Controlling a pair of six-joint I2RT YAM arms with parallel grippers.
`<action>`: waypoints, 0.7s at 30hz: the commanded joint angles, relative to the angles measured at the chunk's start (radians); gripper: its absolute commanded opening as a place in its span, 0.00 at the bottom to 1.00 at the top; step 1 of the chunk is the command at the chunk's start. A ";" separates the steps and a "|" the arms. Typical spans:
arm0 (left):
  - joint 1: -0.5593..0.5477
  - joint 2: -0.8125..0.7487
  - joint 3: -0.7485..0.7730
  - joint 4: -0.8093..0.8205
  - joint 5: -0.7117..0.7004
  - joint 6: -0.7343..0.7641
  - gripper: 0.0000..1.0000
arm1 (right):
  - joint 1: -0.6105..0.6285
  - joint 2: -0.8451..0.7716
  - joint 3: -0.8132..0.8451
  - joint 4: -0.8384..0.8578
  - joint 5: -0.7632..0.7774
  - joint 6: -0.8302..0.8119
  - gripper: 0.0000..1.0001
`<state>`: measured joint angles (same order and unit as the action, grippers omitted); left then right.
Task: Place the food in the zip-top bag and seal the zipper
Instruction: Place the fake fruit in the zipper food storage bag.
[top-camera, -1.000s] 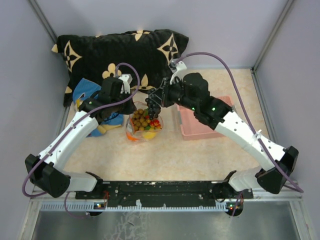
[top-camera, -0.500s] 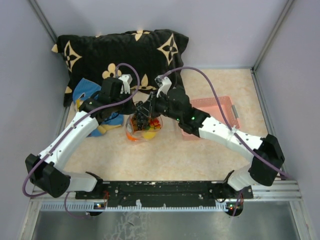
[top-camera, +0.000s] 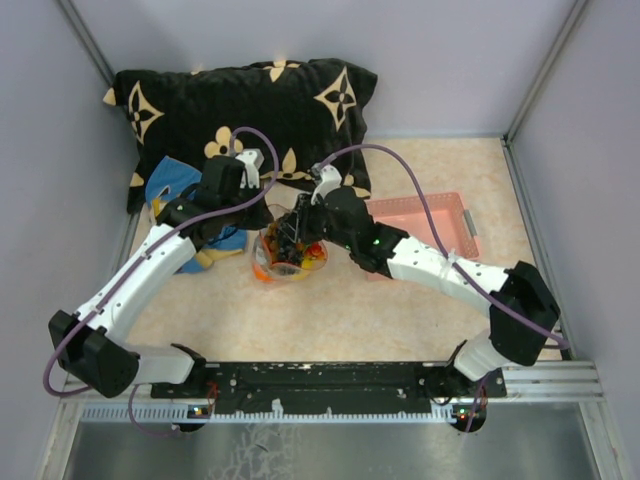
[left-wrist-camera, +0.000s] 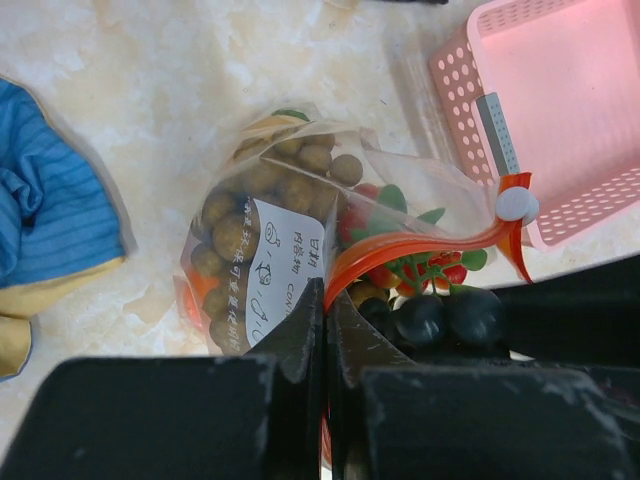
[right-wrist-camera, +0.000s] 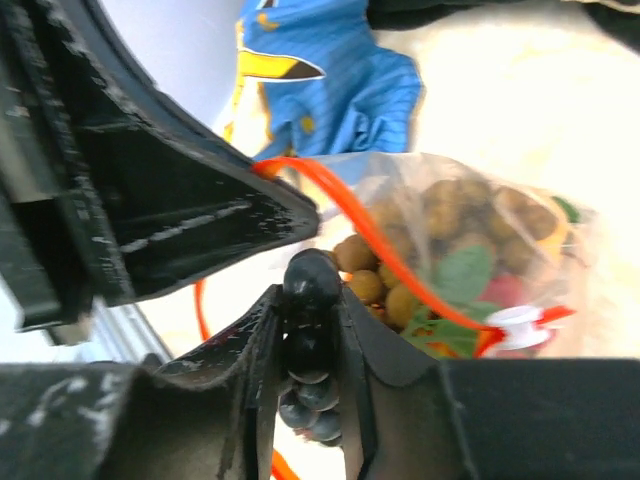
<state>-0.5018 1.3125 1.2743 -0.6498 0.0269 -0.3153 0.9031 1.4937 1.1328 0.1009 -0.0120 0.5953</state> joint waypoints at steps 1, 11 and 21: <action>0.002 -0.034 -0.011 0.030 -0.012 0.001 0.00 | 0.008 0.000 0.041 -0.084 0.129 -0.071 0.33; 0.002 -0.031 -0.003 0.030 0.002 -0.002 0.00 | 0.000 0.007 0.241 -0.367 0.152 -0.208 0.57; 0.002 -0.024 -0.002 0.030 0.010 -0.001 0.00 | -0.001 0.016 0.405 -0.693 0.205 -0.321 0.57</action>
<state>-0.5014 1.3048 1.2633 -0.6487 0.0277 -0.3161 0.9005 1.5253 1.4860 -0.4290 0.1173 0.3367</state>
